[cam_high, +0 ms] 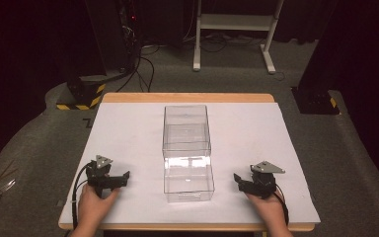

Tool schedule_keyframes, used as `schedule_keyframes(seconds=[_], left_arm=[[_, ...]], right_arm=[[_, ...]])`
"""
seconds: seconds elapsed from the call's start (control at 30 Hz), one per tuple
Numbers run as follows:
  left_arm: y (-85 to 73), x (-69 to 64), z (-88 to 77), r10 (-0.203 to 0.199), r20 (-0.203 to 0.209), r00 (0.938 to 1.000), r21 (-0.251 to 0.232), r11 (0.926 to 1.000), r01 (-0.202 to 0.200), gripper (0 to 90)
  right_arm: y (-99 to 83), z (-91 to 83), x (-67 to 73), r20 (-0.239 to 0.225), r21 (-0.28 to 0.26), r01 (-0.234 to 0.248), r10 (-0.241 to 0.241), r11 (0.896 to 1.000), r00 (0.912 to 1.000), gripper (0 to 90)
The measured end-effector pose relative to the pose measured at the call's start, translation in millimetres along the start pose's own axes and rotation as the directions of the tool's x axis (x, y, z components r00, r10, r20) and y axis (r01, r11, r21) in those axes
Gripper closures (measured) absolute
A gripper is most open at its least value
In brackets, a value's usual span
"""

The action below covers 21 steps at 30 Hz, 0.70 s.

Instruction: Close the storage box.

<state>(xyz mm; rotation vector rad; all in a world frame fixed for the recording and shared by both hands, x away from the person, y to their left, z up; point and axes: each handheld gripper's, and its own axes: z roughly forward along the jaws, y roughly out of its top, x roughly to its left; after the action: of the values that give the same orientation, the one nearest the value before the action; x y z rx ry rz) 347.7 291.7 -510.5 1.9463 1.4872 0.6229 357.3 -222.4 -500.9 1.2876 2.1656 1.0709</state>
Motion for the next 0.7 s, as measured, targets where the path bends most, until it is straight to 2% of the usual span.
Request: schedule_keyframes(seconds=[0.5, 0.7], left_arm=[[-0.1, -0.3, -0.1, 0.001, -0.002, 1.0, -0.001, 1.0, -0.001, 0.5], [0.0, -0.1, 0.0, 0.0, -0.001, 1.0, -0.001, 1.0, 0.0, 0.5]], right_arm=[[0.4, 0.3, -0.8, -0.006, 0.001, -0.01, 0.01, 1.0, 0.9999, 27.2], [0.5, -1.1, -0.5, -0.013, -0.015, 0.002, -0.002, 1.0, 0.9999, 27.0]])
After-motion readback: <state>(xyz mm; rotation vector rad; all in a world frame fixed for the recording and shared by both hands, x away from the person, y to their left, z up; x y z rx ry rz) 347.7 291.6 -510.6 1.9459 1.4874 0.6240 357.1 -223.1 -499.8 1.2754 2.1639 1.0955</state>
